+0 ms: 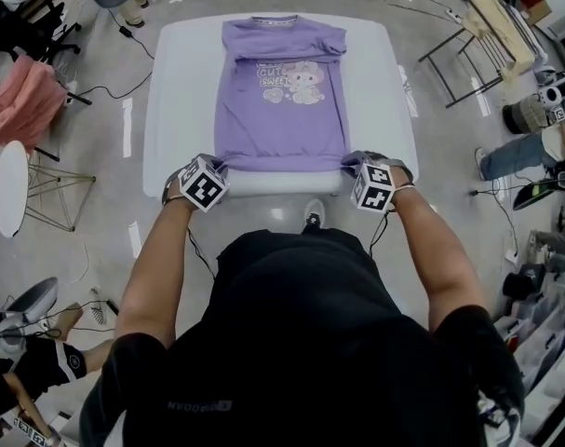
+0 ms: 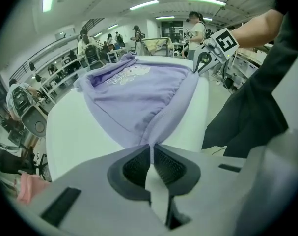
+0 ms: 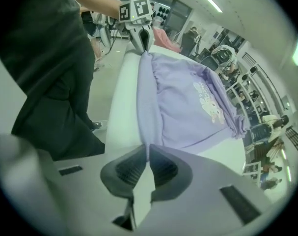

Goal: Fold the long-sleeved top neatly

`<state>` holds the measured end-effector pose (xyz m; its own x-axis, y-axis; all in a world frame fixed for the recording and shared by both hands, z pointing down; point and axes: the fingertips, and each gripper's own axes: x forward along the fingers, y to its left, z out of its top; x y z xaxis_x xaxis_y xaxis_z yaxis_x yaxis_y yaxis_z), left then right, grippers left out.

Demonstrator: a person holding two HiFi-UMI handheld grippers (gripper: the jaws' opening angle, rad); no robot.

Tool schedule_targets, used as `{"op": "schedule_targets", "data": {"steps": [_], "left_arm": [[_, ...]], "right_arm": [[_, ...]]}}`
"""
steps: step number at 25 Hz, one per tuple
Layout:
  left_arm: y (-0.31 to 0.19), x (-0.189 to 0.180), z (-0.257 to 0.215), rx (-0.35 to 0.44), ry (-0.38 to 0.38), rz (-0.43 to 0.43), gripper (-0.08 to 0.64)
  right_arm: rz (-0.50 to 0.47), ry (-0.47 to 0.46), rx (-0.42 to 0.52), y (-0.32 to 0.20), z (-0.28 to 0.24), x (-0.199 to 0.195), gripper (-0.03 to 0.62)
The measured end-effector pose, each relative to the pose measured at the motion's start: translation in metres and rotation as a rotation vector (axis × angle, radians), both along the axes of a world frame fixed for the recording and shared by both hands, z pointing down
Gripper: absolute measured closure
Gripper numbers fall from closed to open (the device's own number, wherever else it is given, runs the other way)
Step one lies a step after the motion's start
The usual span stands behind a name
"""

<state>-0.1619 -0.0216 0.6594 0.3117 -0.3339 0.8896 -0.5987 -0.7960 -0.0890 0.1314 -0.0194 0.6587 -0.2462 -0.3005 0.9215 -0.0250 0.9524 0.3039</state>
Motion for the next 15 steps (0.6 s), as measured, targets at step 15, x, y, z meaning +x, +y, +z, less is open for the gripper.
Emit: {"op": "schedule_targets", "data": {"steps": [15], "left_arm": [[0.077,0.003,-0.056,0.069,0.032,0.012,0.535]], "right_arm": [[0.113,-0.169,0.175,0.062,-0.072,0.021,0.569]]}}
